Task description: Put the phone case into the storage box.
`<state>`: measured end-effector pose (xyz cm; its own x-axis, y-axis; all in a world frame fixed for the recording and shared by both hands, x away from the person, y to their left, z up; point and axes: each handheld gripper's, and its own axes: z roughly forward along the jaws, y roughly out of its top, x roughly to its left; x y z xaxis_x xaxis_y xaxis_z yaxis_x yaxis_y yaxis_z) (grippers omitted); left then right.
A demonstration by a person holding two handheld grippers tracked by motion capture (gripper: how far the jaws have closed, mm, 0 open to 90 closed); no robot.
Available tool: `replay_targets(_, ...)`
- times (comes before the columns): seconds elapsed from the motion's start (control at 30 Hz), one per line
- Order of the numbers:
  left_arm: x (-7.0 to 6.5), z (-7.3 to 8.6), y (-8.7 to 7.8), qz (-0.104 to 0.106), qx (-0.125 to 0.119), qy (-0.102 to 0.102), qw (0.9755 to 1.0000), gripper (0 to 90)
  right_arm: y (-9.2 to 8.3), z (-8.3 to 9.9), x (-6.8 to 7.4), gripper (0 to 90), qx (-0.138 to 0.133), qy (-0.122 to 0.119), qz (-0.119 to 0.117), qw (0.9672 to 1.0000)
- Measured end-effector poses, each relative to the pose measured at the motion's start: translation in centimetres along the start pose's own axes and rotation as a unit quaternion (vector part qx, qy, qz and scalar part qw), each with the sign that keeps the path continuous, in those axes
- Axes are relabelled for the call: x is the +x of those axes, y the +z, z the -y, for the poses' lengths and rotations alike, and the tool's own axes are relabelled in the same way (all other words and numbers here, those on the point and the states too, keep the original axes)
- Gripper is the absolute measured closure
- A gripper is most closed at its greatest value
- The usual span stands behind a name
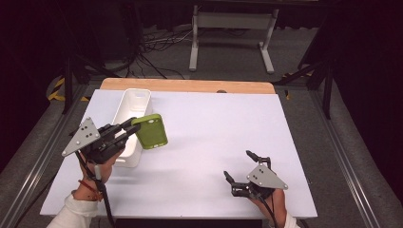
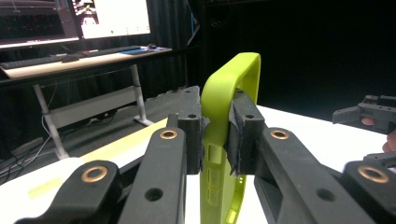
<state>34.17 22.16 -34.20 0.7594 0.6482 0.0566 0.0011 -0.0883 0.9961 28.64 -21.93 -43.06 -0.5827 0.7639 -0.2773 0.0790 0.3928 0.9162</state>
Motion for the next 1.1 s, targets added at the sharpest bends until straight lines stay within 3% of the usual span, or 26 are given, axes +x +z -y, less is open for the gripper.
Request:
replay_targets(0.67,1.9,-0.2,-1.3,-0.026,-0.009,-0.001,0.9996,77.8,0.0,-0.1,0.4,6.9,-0.013,-0.006,-0.016,0.9998)
replay_targets(1.1,2.7,-0.3,-2.0,-0.04,-0.013,-0.002,0.9991,77.8,0.0,-0.2,0.3,6.8,-0.017,-0.012,-0.012,0.9997)
